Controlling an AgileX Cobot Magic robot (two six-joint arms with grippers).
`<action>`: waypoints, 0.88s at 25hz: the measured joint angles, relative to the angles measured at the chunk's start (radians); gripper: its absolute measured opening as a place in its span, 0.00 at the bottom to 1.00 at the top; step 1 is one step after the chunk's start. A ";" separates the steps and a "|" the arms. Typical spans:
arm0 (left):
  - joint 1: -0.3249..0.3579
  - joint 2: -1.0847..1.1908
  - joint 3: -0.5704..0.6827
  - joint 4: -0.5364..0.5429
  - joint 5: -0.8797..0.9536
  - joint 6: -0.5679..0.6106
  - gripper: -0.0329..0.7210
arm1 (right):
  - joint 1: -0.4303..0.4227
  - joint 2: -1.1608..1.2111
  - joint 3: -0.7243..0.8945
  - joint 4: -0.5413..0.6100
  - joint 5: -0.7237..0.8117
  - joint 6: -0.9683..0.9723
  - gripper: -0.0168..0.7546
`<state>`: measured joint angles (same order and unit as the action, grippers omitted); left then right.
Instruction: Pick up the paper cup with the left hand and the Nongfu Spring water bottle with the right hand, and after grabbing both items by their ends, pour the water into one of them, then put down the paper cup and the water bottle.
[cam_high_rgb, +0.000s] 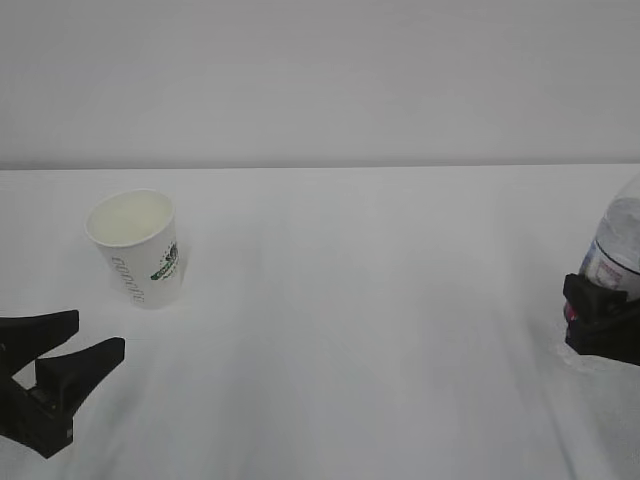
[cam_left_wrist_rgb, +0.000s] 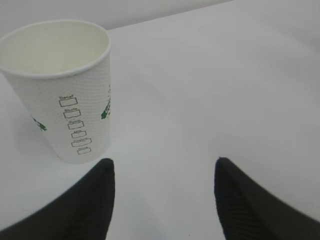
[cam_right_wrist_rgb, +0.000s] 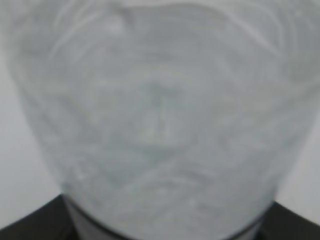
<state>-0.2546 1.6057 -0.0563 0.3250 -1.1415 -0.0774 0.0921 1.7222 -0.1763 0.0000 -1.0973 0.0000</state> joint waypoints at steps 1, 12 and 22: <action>0.000 0.000 0.000 -0.005 0.000 0.000 0.65 | 0.000 -0.017 0.010 0.000 0.002 0.006 0.56; 0.000 0.000 0.000 -0.086 0.000 0.000 0.65 | 0.000 -0.200 0.030 0.021 0.108 0.000 0.56; 0.000 0.000 0.002 -0.112 0.000 0.000 0.65 | 0.000 -0.386 0.035 0.076 0.261 -0.032 0.56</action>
<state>-0.2546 1.6057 -0.0546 0.2126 -1.1415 -0.0774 0.0921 1.3364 -0.1418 0.0761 -0.8365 -0.0320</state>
